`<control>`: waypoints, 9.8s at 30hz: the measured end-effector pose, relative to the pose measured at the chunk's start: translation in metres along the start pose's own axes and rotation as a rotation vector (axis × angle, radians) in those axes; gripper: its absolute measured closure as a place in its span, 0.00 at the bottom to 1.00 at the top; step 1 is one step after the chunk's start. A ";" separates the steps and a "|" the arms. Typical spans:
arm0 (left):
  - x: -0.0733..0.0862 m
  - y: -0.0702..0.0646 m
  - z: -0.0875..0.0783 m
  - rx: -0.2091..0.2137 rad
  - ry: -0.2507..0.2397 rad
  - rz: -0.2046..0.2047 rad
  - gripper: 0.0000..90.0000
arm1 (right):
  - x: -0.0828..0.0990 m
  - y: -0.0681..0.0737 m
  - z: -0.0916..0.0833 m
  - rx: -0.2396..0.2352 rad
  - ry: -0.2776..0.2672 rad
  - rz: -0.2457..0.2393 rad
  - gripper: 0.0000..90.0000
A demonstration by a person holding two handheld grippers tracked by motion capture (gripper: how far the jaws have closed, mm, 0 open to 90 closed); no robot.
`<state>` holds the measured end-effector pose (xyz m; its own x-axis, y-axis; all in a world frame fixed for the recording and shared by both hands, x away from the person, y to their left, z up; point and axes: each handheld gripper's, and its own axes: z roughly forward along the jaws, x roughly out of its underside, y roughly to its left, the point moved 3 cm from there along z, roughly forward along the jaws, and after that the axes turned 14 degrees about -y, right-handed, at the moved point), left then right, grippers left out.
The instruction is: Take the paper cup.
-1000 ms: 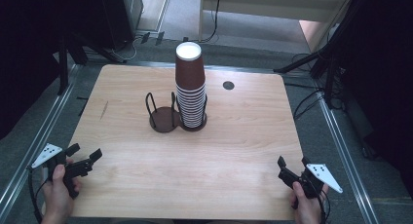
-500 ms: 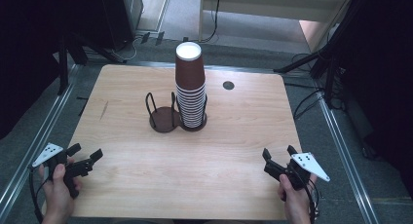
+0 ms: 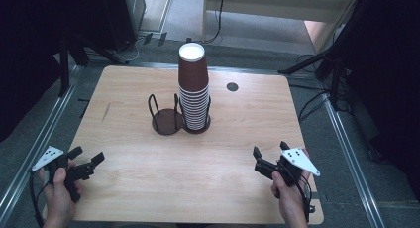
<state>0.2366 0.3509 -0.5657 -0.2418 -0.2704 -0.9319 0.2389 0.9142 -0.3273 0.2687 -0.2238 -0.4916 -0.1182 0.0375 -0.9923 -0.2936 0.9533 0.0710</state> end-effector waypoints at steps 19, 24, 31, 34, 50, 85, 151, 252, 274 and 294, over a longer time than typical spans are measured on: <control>0.000 0.000 0.000 -0.001 -0.008 -0.009 0.00 | -0.018 0.041 0.037 -0.065 -0.012 -0.007 0.06; 0.000 0.001 0.000 0.000 -0.006 -0.011 0.00 | -0.024 0.051 0.045 -0.086 -0.010 -0.010 0.05; 0.000 0.001 0.000 0.003 -0.001 -0.014 0.00 | -0.034 0.067 0.057 -0.117 -0.009 -0.008 0.03; 0.000 0.001 0.000 0.005 -0.001 -0.015 0.00 | -0.037 0.073 0.062 -0.128 -0.013 0.003 0.03; 0.000 0.001 0.001 0.011 0.000 -0.018 0.00 | -0.051 0.099 0.083 -0.152 -0.030 0.009 0.03; 0.000 0.001 0.001 0.026 0.011 -0.013 0.00 | -0.082 0.136 0.129 -0.178 -0.056 0.037 0.00; 0.000 0.001 0.001 0.037 0.006 -0.019 0.00 | -0.131 0.181 0.183 -0.132 -0.149 -0.018 0.11; 0.000 -0.001 0.001 0.018 -0.015 0.000 0.00 | -0.150 0.082 0.072 0.009 -0.235 0.009 0.12; -0.024 -0.031 -0.002 -0.027 -0.017 0.121 0.00 | -0.109 0.071 0.053 0.006 -0.203 0.029 0.13; -0.058 -0.076 0.025 0.067 -0.032 0.159 0.00 | -0.081 0.067 0.047 0.009 -0.172 0.005 0.13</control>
<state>0.2564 0.2893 -0.4907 -0.1667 -0.1348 -0.9768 0.3343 0.9242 -0.1846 0.3029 -0.1491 -0.4111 0.0444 0.0918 -0.9948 -0.2844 0.9557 0.0755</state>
